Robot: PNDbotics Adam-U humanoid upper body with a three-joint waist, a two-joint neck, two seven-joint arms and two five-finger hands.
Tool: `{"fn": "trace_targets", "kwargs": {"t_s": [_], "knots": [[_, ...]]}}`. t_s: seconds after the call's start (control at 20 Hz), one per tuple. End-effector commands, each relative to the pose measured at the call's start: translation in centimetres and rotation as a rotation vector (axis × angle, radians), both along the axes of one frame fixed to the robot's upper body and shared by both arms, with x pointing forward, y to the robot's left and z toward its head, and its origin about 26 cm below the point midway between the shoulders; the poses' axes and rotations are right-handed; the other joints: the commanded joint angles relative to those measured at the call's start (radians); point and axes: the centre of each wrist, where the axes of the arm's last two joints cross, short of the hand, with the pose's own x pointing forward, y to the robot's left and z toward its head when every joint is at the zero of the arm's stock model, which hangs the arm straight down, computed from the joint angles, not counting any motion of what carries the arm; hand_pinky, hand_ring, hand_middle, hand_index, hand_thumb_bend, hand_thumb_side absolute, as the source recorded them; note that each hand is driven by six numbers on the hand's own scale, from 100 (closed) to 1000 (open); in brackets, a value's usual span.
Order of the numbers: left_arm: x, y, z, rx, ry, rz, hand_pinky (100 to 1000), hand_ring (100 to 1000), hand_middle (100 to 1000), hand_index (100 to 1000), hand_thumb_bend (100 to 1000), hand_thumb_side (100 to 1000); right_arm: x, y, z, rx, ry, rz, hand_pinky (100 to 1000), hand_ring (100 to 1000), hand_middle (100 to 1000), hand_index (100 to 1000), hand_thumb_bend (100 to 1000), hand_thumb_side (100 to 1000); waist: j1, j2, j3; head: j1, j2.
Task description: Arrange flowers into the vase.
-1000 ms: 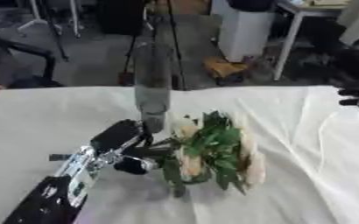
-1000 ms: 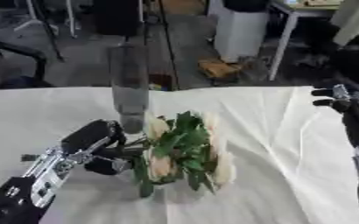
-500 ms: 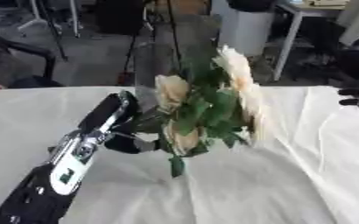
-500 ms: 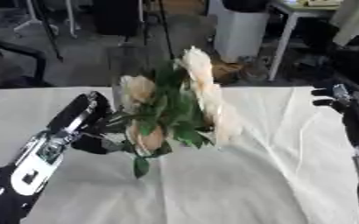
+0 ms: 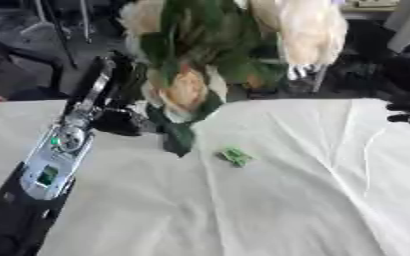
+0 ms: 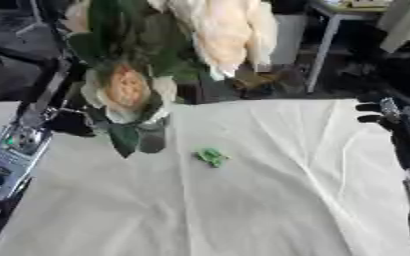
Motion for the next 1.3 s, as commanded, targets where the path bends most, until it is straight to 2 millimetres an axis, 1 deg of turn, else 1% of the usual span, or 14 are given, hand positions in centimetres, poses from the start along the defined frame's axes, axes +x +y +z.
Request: {"fn": "trace_targets", "kwargs": {"t_s": [0.05,0.25,0.45,0.65,0.85,1.0,1.3], "knots": [[-0.2,0.6,2.4,-0.06,-0.019,-0.008,100,100,100,100,1000,476,0.1,-0.4,1.6,-0.018,-0.039,-0.009,675,737,704,709,100,889,-0.001,-0.014,0.0,0.002,-0.011],[0.2,0.8,3.0,-0.097,0.033,-0.033,100,100,100,100,1000,472,0.1,-0.3,1.6,-0.017,-0.039,-0.007,675,737,704,709,100,889,-0.001,-0.014,-0.003,0.003,-0.013],[0.5,1.4,4.2,-0.102,0.055,-0.057,100,100,100,100,1000,474,0.1,-0.3,1.5,-0.018,-0.037,-0.006,675,737,703,708,100,889,0.001,-0.015,-0.007,0.002,-0.013],[1.0,2.0,5.2,-0.089,0.067,-0.071,100,100,100,100,1000,470,0.1,-0.3,1.5,-0.018,-0.035,-0.004,675,736,702,707,100,889,0.006,-0.017,-0.012,-0.001,-0.016],[1.8,2.7,5.7,-0.088,0.098,-0.079,100,100,100,100,1000,473,0.0,-0.2,1.5,-0.02,-0.033,-0.001,675,736,702,707,100,889,0.013,-0.018,-0.019,-0.001,-0.02],[2.4,3.2,6.3,-0.11,0.119,-0.087,100,100,100,100,981,471,0.0,-0.2,1.6,-0.023,-0.032,0.001,674,736,701,706,100,889,0.017,-0.018,-0.025,-0.003,-0.023],[2.8,4.3,8.1,-0.174,0.136,-0.093,100,100,100,100,947,471,0.0,-0.1,1.6,-0.025,-0.027,0.005,674,736,701,705,100,890,0.027,-0.018,-0.033,-0.004,-0.026]]}}
